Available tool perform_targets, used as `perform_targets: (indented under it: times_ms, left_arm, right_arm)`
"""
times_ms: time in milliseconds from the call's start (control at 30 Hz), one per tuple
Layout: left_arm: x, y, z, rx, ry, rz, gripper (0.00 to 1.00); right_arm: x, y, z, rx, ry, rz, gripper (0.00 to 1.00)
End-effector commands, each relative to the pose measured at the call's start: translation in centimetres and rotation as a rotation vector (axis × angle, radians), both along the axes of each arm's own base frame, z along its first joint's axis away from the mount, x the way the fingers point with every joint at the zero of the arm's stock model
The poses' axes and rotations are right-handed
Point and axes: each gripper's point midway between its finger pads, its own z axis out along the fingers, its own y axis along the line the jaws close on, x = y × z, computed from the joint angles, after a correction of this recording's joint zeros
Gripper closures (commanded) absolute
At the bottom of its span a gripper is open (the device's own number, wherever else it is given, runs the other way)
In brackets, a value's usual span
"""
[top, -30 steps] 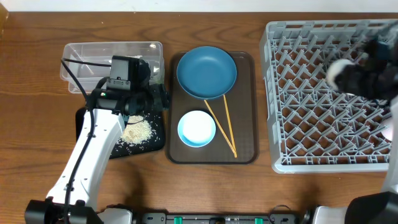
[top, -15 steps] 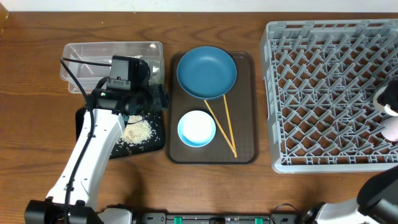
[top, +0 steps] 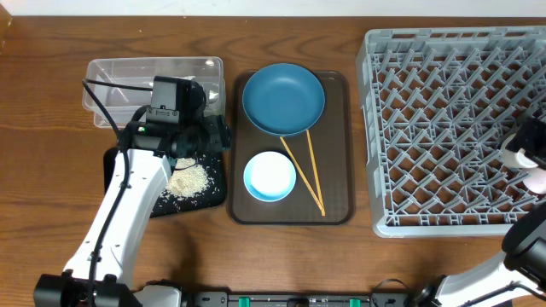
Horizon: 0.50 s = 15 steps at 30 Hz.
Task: Sort waste into correct bins and load items into the dishwasher rack
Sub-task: 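Carry the white cup right and place it in the dish rack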
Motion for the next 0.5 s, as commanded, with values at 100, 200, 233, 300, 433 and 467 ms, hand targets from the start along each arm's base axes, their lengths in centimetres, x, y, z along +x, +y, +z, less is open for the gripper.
perform_targets:
  times_ms: [100,200,233,300,433,467]
  left_arm:
    - [0.0,0.2,0.0,0.013,0.000,-0.004,0.42]
    - [-0.1,0.2,0.0,0.013,0.006,-0.004,0.42]
    - [-0.2,0.2,-0.1,0.014,0.008,-0.004,0.42]
    - [-0.3,0.2,-0.1,0.014,0.013,-0.004,0.42]
    - [-0.4,0.2,-0.1,0.015,0.017,-0.004,0.42]
    - [-0.4,0.2,-0.1,0.015,0.016,-0.004,0.42]
  right_arm:
    - [0.7,-0.2,0.5,0.006,-0.033,-0.013,0.33]
    - [1.7,0.7,0.9,0.061,-0.090,0.003,0.28]
    - [2.0,0.9,1.1,0.069,-0.102,0.007,0.26]
    - [2.1,0.8,1.5,0.067,-0.111,0.008,0.24]
    - [2.0,0.9,2.3,0.057,-0.123,0.009,0.22]
    - [2.0,0.9,2.5,0.054,-0.128,0.009,0.23]
